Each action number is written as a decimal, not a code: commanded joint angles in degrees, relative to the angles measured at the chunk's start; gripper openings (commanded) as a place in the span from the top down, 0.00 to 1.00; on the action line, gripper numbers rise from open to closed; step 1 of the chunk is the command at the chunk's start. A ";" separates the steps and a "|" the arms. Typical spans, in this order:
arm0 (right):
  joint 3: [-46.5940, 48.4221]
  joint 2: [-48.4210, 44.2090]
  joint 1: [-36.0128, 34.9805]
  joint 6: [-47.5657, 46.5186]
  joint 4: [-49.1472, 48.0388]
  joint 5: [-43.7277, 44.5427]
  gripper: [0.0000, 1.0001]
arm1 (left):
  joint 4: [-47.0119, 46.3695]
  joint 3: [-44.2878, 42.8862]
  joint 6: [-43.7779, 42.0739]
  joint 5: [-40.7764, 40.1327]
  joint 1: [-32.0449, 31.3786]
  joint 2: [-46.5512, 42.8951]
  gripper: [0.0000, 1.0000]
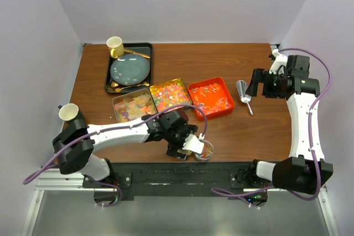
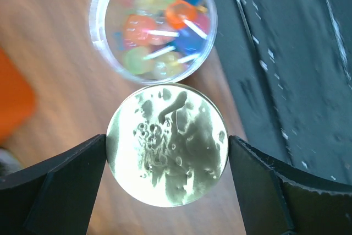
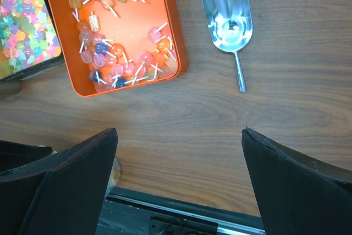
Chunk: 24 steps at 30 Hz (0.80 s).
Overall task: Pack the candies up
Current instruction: Close the bottle lid on the packing bottle.
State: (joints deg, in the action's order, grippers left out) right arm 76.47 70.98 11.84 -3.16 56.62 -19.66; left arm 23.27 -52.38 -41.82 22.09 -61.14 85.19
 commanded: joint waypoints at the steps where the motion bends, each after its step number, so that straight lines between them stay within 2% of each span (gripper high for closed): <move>1: 0.52 -0.58 0.47 0.43 -0.11 -1.70 0.01 | 0.46 -5.80 -0.28 1.81 0.15 2.35 0.08; 6: 1.76 -0.84 0.56 -0.09 0.24 -1.43 0.01 | 1.96 -11.50 0.51 2.35 -0.11 5.34 0.08; 19: 0.09 -2.16 0.47 0.52 -0.11 -3.19 0.01 | 5.21 -19.25 1.39 6.21 -4.42 12.62 0.07; 24: 0.53 -1.46 0.47 0.35 0.16 -3.81 0.01 | 5.12 -22.41 2.97 4.46 -6.09 16.15 0.07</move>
State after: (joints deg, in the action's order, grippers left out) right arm 76.38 70.11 12.08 -3.03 56.62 -20.97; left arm 28.32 -71.07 -40.82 26.11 -66.08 99.29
